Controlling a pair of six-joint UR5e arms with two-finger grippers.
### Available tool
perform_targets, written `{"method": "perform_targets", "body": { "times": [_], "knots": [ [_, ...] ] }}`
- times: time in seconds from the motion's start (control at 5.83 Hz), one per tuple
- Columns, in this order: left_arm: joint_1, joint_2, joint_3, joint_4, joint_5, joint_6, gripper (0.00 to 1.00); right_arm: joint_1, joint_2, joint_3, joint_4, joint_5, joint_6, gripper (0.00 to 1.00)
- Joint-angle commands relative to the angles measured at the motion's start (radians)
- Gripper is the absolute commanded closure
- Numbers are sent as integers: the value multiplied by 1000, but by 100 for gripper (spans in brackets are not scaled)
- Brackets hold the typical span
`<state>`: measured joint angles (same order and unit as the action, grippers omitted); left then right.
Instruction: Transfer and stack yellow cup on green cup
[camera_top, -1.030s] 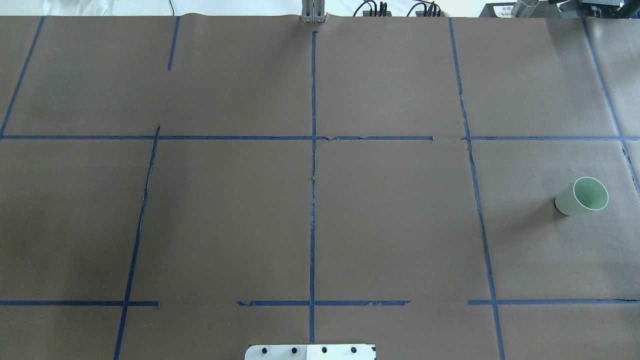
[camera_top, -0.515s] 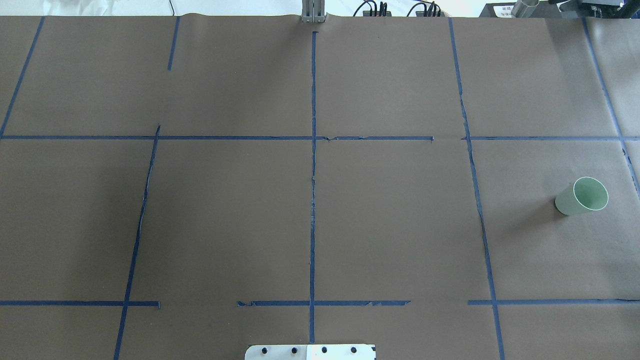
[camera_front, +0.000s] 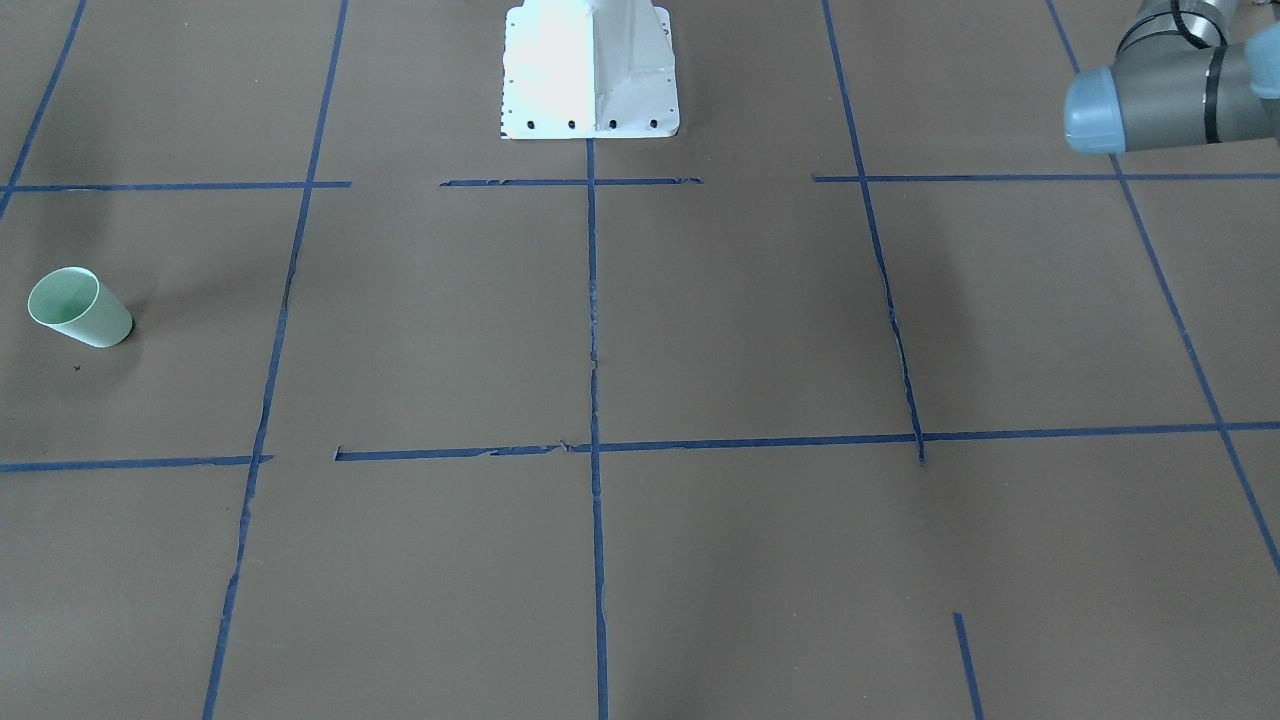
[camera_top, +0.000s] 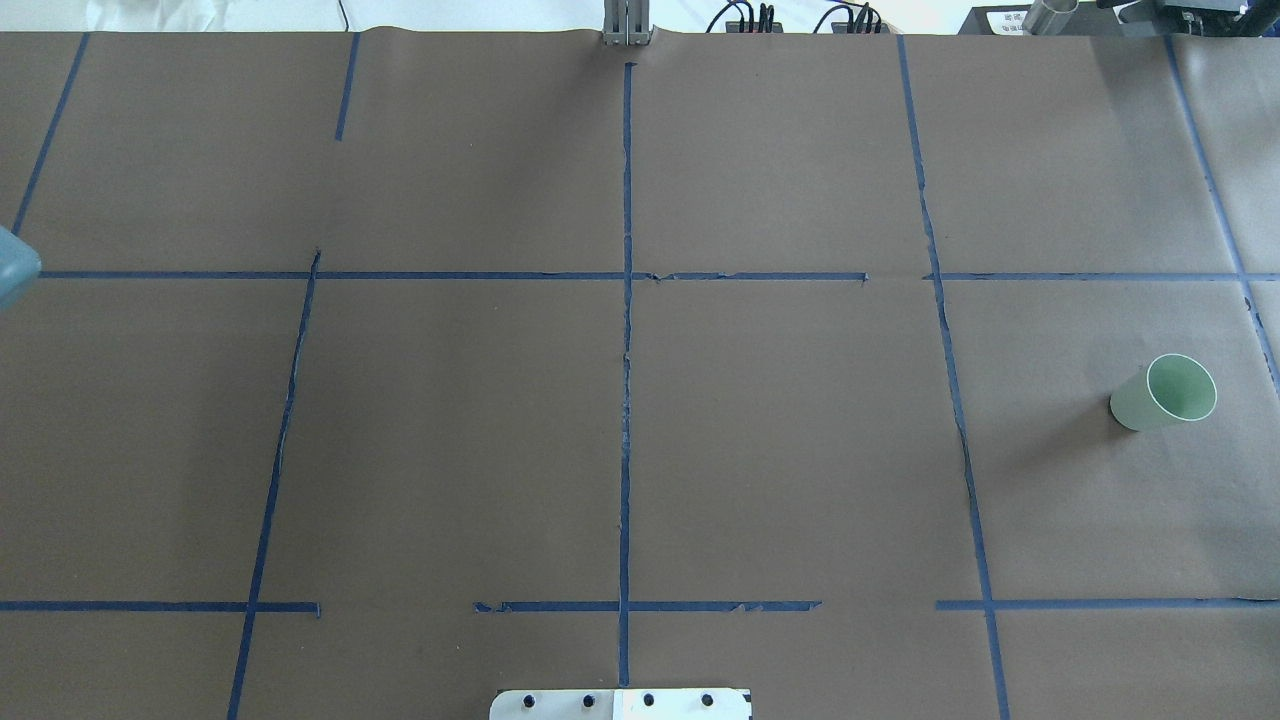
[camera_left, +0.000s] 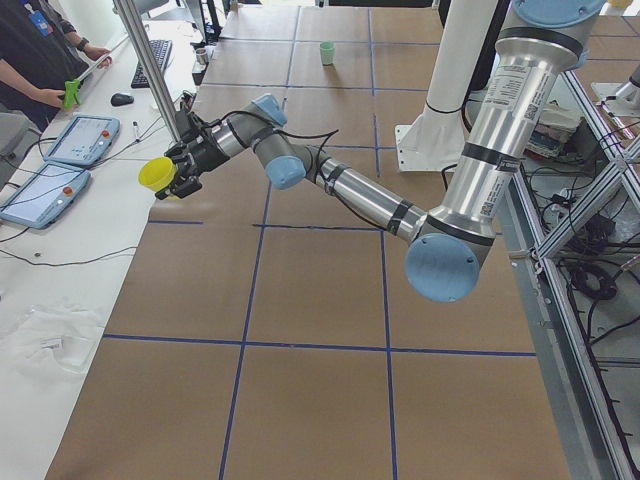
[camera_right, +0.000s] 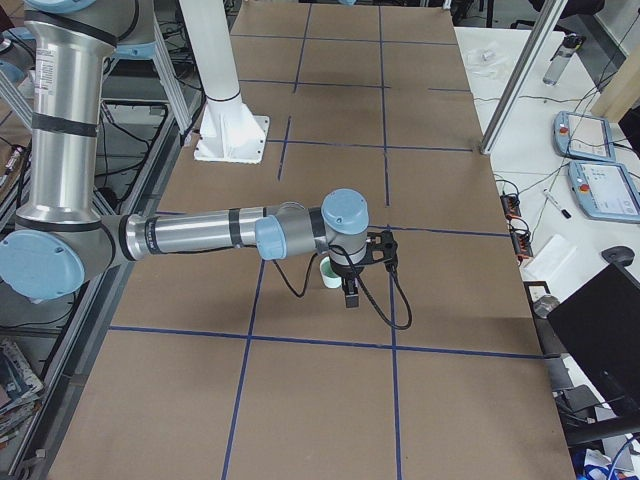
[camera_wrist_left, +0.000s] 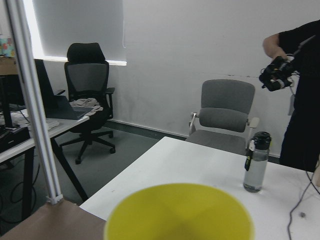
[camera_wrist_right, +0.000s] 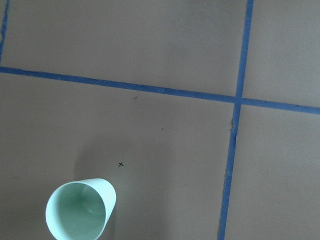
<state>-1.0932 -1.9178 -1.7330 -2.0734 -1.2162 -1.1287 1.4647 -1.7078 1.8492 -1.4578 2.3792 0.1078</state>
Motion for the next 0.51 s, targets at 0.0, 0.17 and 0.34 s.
{"method": "perform_targets", "body": {
  "times": [0.0, 0.17, 0.34],
  "knots": [
    [172, -114, 1, -10, 47, 111, 44, -44, 72, 1, 17, 2, 95, 0],
    [243, -138, -5, -13, 76, 138, 50, -79, 129, -2, 8, -1, 119, 0],
    [325, -198, 0, -23, 108, 129, 53, -107, 190, -2, 5, 2, 194, 0]
  ]
}}
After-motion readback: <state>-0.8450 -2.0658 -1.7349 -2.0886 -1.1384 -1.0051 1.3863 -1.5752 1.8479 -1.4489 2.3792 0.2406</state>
